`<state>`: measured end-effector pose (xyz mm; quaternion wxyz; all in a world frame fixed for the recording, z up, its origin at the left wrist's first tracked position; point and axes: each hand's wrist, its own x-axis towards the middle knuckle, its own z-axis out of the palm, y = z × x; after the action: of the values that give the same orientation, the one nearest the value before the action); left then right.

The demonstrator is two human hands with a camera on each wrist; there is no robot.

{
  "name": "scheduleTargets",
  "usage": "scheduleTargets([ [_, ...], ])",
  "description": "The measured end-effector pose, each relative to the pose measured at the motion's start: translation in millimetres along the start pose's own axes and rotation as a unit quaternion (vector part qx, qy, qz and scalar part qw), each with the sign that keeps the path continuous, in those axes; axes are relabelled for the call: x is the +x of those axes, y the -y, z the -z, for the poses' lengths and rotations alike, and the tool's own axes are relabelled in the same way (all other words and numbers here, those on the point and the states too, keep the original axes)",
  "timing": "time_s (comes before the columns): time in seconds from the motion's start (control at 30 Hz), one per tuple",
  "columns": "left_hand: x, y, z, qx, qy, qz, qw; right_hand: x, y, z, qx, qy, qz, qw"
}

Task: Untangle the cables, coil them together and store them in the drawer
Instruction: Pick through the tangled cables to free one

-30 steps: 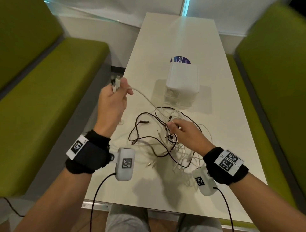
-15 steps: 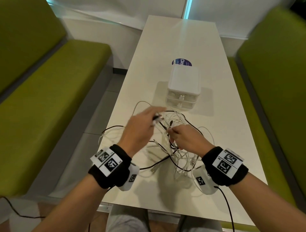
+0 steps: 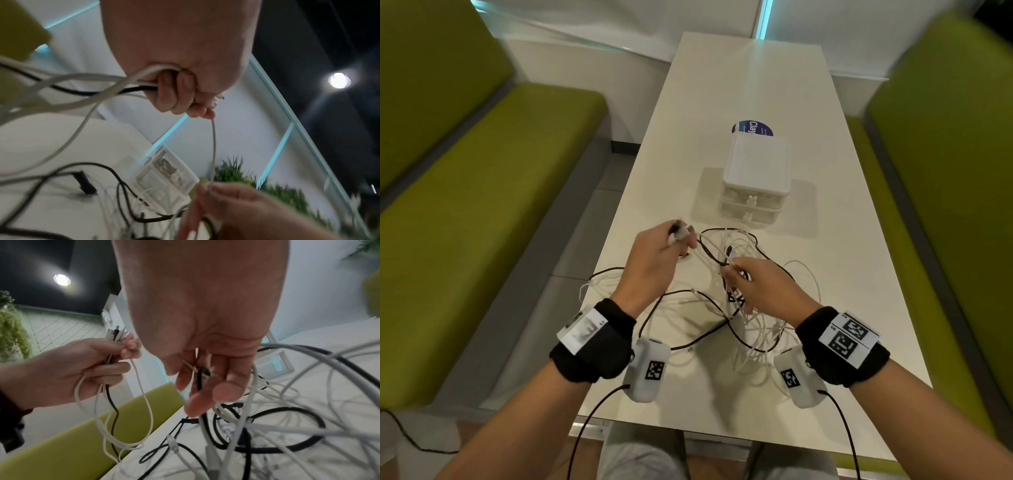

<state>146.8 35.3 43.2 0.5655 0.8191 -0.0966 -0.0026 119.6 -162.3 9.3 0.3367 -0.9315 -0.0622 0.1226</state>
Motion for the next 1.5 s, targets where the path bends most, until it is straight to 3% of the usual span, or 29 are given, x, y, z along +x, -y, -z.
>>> scheduleTargets([
  [0.1,1,-12,5,-0.198,-0.039,0.071,0.977,2,-4,-2,0.007,-0.007,0.005,1.000],
  [0.17,3,-10,9,-0.206,-0.050,0.082,0.974,2,-6,-4,0.005,-0.006,-0.002,1.000],
  [0.27,5,10,9,-0.027,-0.062,0.071,0.995,1,-8,-5,-0.045,-0.003,-0.007,0.999],
  [0.33,1,19,8,0.112,-0.083,0.011,0.990,0,-9,-7,-0.078,0.004,-0.016,0.997],
  [0.43,-9,18,2,0.153,-0.104,-0.095,0.978,1,-10,-12,-0.111,0.009,-0.025,0.993],
  [0.57,-17,22,-11,0.161,-0.030,-0.188,0.968,2,-7,-15,-0.129,0.025,-0.025,0.991],
  [0.67,-17,28,-18,0.201,0.038,-0.182,0.962,3,-4,-15,-0.132,0.031,-0.021,0.991],
  [0.8,-23,34,-34,0.329,0.148,-0.168,0.918,0,0,-17,-0.145,0.044,-0.004,0.988],
  [0.87,-28,37,-42,0.303,0.172,-0.163,0.923,0,0,-21,-0.157,0.039,0.016,0.987],
  [0.93,-33,37,-44,0.280,0.149,-0.166,0.934,0,-1,-23,-0.157,0.037,0.023,0.987],
  [1.0,-32,36,-43,0.290,0.085,-0.181,0.936,-2,-1,-24,-0.146,0.039,0.023,0.988],
  [1.1,-28,32,-40,0.274,0.042,-0.152,0.949,-4,0,-23,-0.078,0.023,0.000,0.997],
  [1.17,-24,29,-34,0.219,0.042,-0.110,0.969,-2,-2,-22,-0.075,0.024,-0.019,0.997],
  [1.27,-15,19,-19,0.116,-0.011,-0.077,0.990,-3,-8,-17,-0.086,0.009,-0.031,0.996],
  [1.5,1,-4,21,-0.052,-0.148,-0.022,0.987,-3,-9,-16,-0.078,-0.063,-0.013,0.995],
])
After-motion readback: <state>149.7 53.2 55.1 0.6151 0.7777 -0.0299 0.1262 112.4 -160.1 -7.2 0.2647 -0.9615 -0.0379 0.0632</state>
